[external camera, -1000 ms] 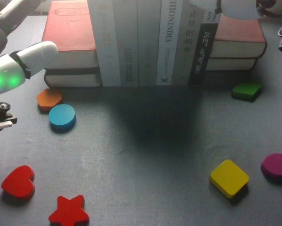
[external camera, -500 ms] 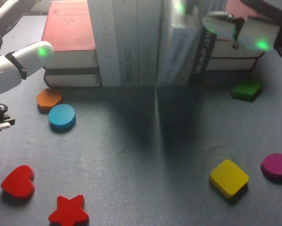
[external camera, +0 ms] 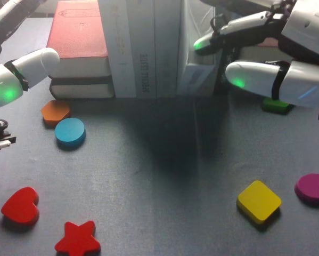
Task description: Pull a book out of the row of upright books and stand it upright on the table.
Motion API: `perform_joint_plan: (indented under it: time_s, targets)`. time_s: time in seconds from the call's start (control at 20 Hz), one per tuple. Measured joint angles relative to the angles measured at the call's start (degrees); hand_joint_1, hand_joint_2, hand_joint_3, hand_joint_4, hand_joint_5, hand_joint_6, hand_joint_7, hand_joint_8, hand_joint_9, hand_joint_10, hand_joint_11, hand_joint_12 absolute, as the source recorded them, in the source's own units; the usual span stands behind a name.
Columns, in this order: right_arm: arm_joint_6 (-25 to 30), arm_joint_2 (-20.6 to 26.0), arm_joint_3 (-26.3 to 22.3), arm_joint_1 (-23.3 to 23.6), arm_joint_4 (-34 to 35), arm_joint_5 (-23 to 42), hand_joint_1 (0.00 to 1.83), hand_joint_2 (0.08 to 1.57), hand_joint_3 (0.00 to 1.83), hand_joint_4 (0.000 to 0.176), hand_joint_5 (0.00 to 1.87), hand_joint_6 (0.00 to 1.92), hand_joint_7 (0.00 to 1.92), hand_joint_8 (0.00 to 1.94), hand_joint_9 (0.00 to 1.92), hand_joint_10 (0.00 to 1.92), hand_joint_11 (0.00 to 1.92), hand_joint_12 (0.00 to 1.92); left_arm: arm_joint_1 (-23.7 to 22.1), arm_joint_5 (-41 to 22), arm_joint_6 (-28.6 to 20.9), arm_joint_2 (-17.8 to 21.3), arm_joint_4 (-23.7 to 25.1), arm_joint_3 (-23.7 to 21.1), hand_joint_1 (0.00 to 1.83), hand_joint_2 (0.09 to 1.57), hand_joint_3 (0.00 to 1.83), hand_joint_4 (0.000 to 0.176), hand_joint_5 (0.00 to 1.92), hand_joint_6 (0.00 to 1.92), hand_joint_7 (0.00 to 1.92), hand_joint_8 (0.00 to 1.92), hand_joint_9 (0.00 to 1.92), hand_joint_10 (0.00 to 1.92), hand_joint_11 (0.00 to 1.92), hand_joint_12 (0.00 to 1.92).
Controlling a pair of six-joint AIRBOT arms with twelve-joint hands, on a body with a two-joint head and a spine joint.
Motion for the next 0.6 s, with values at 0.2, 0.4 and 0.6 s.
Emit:
perform_joint_plan:
  time_s: [0.2,0.4,0.6]
  targets:
    - [0.33,0.94,-0.74,-1.29,-1.4,0.63,0.23,1.38,0.0,0.0,0.24,0.0,0.01,0.0,0.0,0.0,0.0,0.0,0.2,-0.17,0.0,0.0,-0.31,0.0,0.42,1.37,0.0,0.022,0.05,0.0,0.0,0.0,0.0,0.0,0.0,0.0]
    - [0.31,2.75,-0.52,0.98,-2.49,-0.04,0.79,1.25,0.0,0.06,0.0,0.0,0.0,0.0,0.0,0.0,0.0,0.0,0.17,-0.2,0.0,0.0,-0.11,0.0,0.42,1.37,0.0,0.012,0.05,0.0,0.0,0.0,0.0,0.0,0.0,0.0]
    - [0.68,3.91,-0.22,6.38,-9.07,-3.72,1.09,1.14,0.0,0.105,0.0,0.0,0.0,0.0,0.0,0.0,0.0,0.0,0.24,-0.22,0.0,0.0,-0.33,0.0,0.4,1.36,0.0,0.052,0.06,0.01,0.0,0.0,0.0,0.0,0.03,0.02]
